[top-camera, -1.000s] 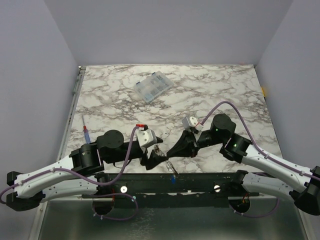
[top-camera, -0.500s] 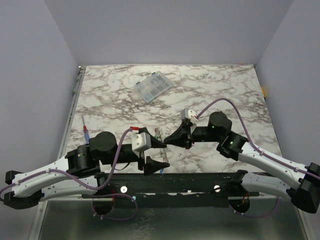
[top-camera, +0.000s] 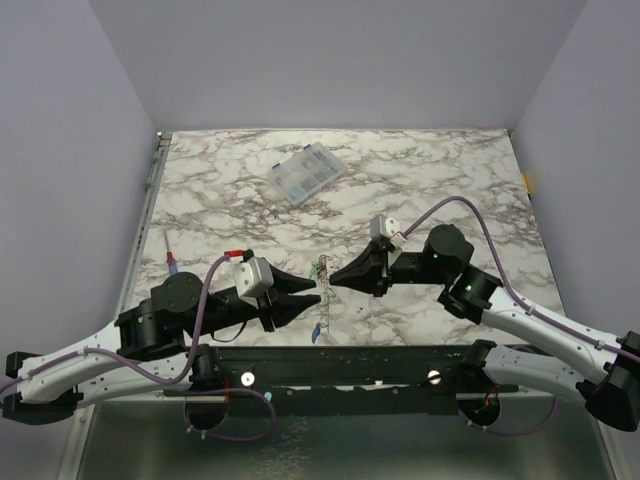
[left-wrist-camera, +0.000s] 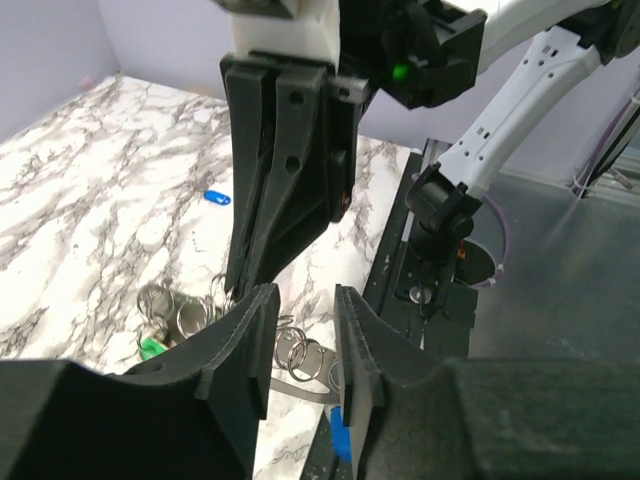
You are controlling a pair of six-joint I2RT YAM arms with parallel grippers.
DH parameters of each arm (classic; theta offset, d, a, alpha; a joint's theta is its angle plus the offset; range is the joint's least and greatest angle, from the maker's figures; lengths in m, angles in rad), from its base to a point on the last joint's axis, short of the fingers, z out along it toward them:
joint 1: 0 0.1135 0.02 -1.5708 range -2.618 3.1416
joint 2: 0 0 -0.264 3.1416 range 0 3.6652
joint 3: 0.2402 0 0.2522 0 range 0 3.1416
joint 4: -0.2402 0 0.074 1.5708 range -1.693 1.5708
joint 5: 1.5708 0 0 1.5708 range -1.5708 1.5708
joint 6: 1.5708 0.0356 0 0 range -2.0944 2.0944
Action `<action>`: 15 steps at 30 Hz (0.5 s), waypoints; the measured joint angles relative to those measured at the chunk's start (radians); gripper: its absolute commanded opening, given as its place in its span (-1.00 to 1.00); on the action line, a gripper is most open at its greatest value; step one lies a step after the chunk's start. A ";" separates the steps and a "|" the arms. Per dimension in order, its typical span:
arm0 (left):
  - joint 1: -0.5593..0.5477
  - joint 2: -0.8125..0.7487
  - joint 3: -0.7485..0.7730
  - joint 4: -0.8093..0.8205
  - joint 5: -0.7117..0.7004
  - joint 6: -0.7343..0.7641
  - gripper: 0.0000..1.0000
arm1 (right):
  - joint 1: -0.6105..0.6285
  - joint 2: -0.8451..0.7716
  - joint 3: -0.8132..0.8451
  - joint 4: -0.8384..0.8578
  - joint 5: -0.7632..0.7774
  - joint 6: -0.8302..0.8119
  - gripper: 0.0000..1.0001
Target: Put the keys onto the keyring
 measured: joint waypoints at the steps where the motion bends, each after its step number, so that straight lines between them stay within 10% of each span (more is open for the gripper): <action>1: 0.000 0.000 -0.006 0.000 -0.001 -0.002 -0.35 | 0.000 -0.005 0.000 0.005 0.000 0.005 -0.99; 15: 0.000 -0.034 -0.103 0.074 -0.026 -0.031 -0.64 | 0.000 -0.067 0.000 0.069 0.000 0.059 -0.99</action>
